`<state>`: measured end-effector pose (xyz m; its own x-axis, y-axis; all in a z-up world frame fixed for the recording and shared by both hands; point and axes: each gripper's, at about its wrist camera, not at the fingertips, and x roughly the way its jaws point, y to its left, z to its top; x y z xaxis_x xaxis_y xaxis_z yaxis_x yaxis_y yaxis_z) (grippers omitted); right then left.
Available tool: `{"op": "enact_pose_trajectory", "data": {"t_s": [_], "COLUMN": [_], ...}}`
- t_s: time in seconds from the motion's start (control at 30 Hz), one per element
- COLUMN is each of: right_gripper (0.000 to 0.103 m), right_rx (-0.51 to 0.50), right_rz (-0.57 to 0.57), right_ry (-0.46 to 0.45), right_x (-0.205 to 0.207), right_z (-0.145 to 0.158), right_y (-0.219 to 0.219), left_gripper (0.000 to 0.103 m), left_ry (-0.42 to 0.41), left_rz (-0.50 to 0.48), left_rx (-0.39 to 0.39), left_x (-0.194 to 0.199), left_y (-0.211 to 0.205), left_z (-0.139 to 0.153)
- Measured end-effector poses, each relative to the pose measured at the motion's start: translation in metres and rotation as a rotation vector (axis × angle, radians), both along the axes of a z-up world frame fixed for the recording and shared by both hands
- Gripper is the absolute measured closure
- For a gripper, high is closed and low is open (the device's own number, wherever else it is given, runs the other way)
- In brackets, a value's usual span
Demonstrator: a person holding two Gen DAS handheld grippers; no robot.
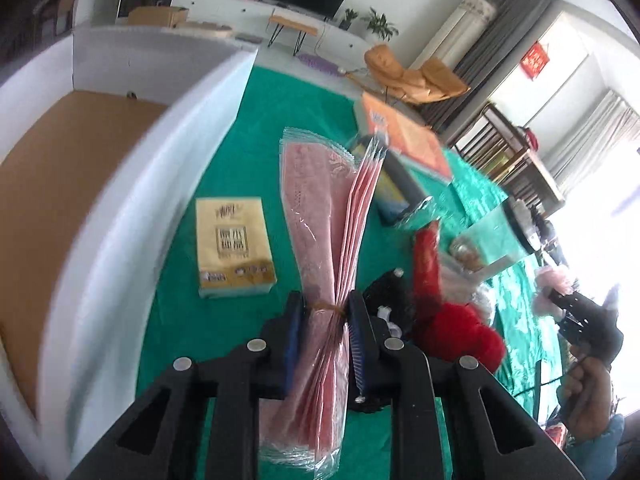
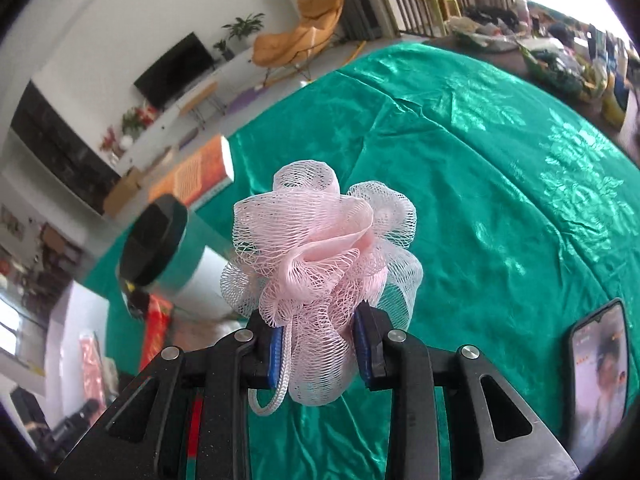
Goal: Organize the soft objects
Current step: 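Carry the pink bundle and bath puff into the white box and open both tools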
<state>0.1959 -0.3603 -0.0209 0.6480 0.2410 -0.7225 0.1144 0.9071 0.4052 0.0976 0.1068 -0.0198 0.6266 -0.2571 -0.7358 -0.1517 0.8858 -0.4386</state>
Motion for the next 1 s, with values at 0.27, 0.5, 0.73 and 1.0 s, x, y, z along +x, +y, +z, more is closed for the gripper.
{"op": "enact_pose_trajectory", "data": {"t_s": [0.27, 0.5, 0.73, 1.0], "right_gripper": [0.073, 0.073, 0.056, 0.031], "right_rx": [0.042, 0.081, 0.221, 0.091], "right_rz": [0.101, 0.485, 0.889, 0.911], "right_ry": [-0.099, -0.178, -0.133, -0.099], "right_x": [0.007, -0.055, -0.135, -0.156], "right_z": [0.072, 0.126, 0.125, 0.072], "right_y": [0.047, 0.209, 0.403, 0.419], "left_gripper": [0.081, 0.081, 0.069, 0.002], "left_ry": [-0.113, -0.093, -0.008, -0.102], "left_rz": [-0.005, 0.136, 0.318, 0.368], "left_rx": [0.017, 0.143, 0.311, 0.252], "left_x": [-0.032, -0.092, -0.144, -0.158], "left_y": [0.032, 0.121, 0.189, 0.194], "left_z": [0.055, 0.072, 0.061, 0.049]}}
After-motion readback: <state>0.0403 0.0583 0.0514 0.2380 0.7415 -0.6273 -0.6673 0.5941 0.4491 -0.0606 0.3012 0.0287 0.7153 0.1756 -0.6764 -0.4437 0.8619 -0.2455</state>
